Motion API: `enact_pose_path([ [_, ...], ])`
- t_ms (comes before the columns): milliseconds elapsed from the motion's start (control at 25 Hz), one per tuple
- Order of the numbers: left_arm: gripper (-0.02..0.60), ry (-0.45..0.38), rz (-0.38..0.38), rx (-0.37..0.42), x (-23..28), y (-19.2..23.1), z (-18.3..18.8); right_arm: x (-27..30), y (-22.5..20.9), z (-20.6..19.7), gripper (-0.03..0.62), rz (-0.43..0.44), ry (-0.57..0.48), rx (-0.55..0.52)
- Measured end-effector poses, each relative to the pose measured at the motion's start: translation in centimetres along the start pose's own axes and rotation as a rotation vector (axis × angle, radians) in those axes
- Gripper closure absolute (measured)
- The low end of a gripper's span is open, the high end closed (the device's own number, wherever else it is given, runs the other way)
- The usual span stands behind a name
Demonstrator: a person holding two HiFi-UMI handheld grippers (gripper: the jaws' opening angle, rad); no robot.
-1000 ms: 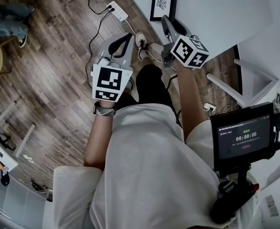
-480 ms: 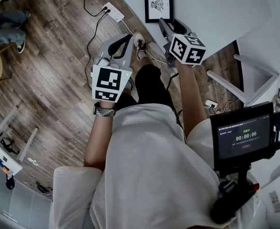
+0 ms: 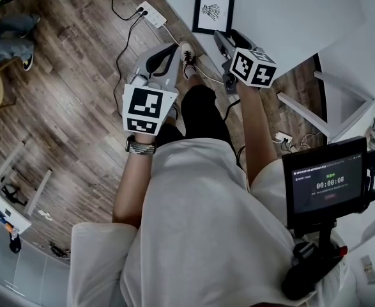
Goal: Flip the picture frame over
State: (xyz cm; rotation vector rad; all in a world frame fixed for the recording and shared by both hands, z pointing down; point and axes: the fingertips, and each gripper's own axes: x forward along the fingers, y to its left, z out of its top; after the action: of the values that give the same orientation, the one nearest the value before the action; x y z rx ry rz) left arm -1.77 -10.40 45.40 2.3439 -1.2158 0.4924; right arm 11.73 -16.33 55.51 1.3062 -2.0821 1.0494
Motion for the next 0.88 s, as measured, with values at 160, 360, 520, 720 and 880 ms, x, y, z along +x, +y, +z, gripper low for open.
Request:
enact_pose_path([
  [160, 0.578, 0.009, -0.001, 0.001, 0.1, 0.1, -0.2, 0.0, 0.1, -0.4, 0.364, -0.005, 0.003, -0.005],
  [360, 0.58, 0.007, -0.006, 0.009, 0.4, -0.1, -0.1, -0.4, -0.1, -0.4, 0.364, -0.015, 0.002, -0.013],
  [520, 0.579, 0.001, -0.005, 0.016, 0.7, 0.0, 0.2, -0.8, -0.2, 0.1, 0.364, -0.033, -0.012, -0.041],
  [720, 0.58, -0.006, -0.006, 0.027, 1.1, -0.2, 0.8, -2.0, -0.4, 1.9, 0.421, -0.089, -0.076, -0.134],
  [880, 0.578, -0.016, -0.004, 0.048, 1.5, -0.2, 1.6, -2.8, -0.1, 3.5, 0.474, -0.1, -0.128, -0.158],
])
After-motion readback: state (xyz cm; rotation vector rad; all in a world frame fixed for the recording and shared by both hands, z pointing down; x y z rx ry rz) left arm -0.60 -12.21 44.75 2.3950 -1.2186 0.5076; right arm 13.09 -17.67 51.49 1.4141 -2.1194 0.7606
